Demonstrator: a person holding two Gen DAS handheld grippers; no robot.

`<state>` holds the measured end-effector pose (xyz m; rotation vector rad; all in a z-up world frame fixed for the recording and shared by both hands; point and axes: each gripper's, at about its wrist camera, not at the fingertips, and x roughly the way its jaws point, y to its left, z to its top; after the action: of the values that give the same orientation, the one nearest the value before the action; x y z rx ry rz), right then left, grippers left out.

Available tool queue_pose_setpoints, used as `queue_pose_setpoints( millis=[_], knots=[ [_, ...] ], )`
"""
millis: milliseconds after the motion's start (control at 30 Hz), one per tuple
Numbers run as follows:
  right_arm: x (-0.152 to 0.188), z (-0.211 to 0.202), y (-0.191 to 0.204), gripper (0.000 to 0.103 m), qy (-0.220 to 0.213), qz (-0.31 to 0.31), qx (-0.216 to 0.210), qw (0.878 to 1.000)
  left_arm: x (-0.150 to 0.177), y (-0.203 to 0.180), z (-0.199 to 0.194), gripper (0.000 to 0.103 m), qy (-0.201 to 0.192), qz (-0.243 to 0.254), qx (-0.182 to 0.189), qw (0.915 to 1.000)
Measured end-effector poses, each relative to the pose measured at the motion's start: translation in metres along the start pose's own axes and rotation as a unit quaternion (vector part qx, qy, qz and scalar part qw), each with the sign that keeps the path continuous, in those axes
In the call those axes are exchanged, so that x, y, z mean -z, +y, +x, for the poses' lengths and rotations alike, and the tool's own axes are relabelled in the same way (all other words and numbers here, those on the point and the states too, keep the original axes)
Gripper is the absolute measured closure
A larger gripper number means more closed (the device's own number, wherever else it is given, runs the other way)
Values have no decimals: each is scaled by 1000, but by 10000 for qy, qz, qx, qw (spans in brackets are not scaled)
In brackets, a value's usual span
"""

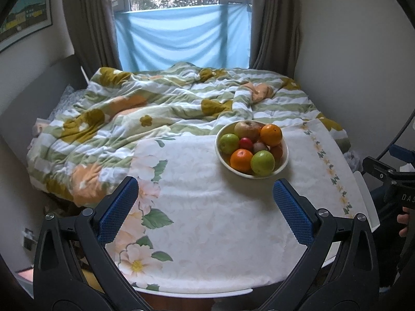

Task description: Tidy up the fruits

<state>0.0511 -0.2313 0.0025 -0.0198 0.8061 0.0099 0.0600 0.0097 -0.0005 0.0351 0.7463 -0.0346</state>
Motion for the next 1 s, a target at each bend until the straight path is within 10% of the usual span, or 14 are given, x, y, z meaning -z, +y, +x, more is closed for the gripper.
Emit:
queue_pose_setpoints(
  millis=[1000],
  knots=[
    [-8, 1, 0, 1, -126, 110, 123, 9998, -4, 5, 0, 0, -75, -40, 19, 10000]
  ],
)
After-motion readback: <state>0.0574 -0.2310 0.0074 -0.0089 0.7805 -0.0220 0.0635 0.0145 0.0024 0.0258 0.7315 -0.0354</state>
